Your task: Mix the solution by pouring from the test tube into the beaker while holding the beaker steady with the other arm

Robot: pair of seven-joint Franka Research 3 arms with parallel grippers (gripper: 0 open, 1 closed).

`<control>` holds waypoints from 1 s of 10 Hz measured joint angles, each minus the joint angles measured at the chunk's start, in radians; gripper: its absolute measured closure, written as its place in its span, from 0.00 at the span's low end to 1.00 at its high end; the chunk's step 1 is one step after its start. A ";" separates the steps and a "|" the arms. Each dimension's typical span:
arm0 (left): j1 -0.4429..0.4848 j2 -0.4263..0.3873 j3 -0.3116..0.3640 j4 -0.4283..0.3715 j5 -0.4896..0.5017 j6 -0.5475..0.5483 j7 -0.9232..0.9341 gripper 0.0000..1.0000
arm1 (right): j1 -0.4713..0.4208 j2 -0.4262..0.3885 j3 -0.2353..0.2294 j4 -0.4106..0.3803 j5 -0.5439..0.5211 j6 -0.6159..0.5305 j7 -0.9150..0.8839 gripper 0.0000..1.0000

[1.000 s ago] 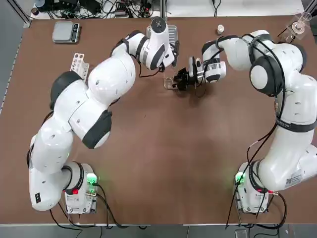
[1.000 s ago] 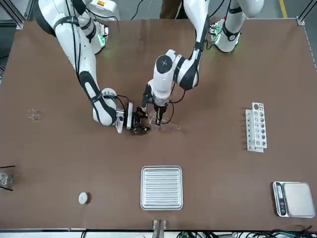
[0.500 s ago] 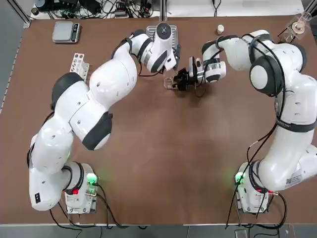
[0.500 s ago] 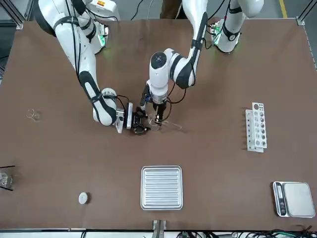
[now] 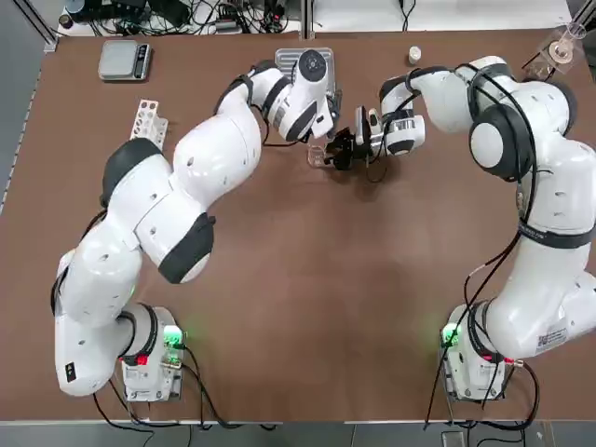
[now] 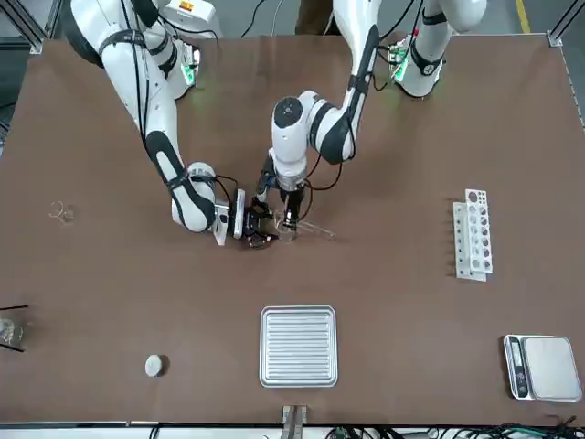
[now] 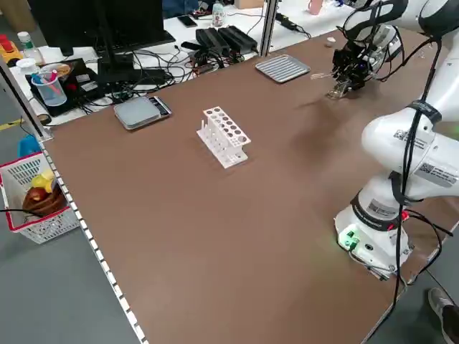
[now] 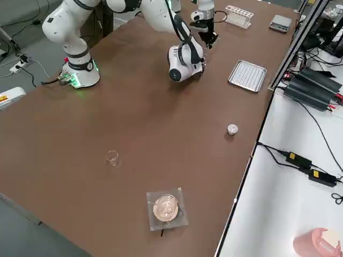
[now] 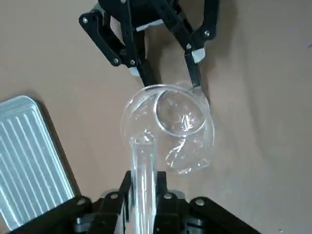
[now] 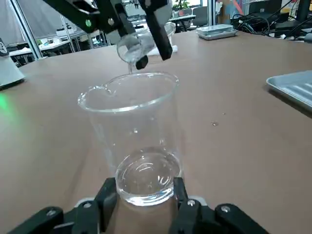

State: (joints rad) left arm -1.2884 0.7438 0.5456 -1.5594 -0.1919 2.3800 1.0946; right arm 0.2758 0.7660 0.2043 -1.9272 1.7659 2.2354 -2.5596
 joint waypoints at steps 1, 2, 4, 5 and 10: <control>0.000 0.000 0.000 0.005 0.011 -0.001 0.000 0.78 | 0.000 0.000 0.000 0.000 0.000 0.000 0.000 0.45; 0.000 0.001 0.000 0.011 0.025 -0.006 -0.001 0.78 | 0.000 0.000 0.000 0.000 0.000 0.000 0.000 0.45; 0.000 0.008 0.000 0.036 0.087 -0.020 -0.045 0.78 | 0.000 0.000 0.000 0.000 0.000 0.000 0.000 0.45; 0.000 0.011 0.000 0.046 0.109 -0.028 -0.059 0.78 | 0.000 0.000 0.000 0.000 0.000 0.000 0.000 0.45; 0.000 0.025 -0.008 0.063 0.173 -0.068 -0.100 0.78 | 0.000 0.000 0.000 0.000 0.000 0.000 0.000 0.45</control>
State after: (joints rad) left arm -1.2889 0.7690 0.5377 -1.4961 -0.0188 2.3122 0.9942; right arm 0.2758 0.7658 0.2047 -1.9272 1.7659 2.2354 -2.5596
